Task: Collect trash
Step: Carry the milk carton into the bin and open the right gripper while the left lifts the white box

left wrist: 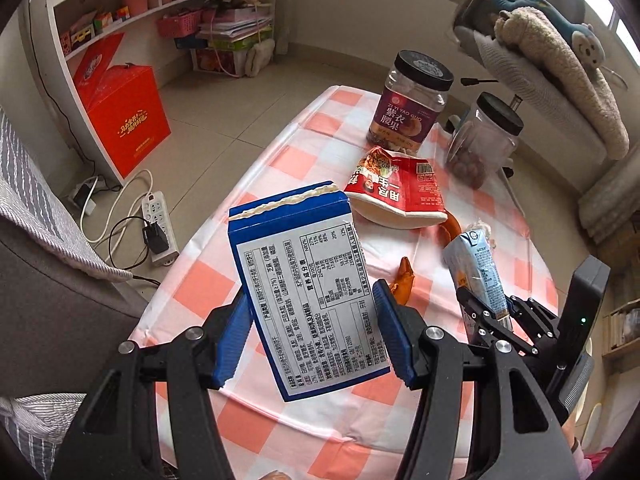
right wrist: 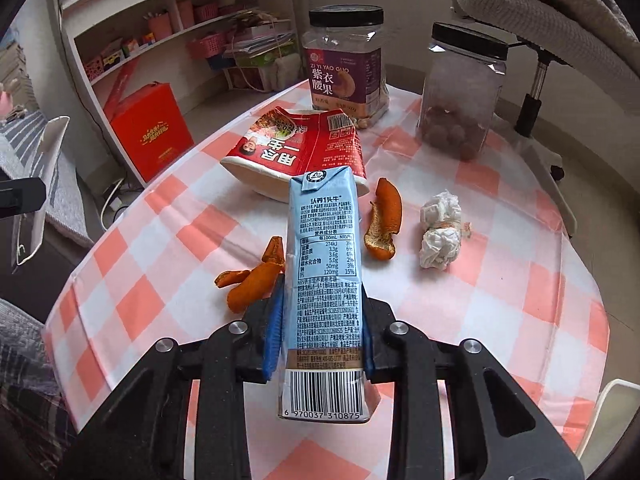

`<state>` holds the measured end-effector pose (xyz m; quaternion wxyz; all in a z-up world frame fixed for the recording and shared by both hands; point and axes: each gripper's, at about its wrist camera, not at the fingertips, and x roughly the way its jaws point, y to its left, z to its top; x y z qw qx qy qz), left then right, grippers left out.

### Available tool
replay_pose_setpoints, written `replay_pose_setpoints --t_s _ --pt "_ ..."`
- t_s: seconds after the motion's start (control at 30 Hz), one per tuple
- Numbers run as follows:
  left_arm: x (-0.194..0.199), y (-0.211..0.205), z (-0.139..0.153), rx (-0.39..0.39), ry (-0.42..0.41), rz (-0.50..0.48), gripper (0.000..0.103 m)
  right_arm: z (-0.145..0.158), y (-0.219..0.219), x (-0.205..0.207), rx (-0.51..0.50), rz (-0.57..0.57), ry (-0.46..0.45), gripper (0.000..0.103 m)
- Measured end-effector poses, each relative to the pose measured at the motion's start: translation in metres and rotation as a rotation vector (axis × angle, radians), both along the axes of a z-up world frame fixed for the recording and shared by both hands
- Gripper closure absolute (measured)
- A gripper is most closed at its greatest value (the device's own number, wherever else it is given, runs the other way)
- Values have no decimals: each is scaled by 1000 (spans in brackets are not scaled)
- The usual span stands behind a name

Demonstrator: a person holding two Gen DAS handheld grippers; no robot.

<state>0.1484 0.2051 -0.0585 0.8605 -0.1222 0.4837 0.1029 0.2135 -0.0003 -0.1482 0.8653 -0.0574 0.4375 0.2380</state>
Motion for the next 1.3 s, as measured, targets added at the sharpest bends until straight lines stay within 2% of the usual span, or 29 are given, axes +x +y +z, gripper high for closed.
replay_pose_setpoints --t_s 0.2,0.5,0.77,0.97,1.3 --pt "-2 -11 3 -1 -13 -21 44 28 -17 -28 39 -23 -28 74" --pt "-3 -34 3 23 -21 -73 44 59 -67 -53 94 -136 -45 74" --pt "4 -66 -2 47 -11 -132 44 71 -131 -68 103 -302 -105 74" --pt "12 -97 -7 56 -6 -182 44 70 -196 -72 164 -486 -83 74" --pt "22 -168 -9 34 -21 -291 44 77 -282 -93 172 -706 -83 74"
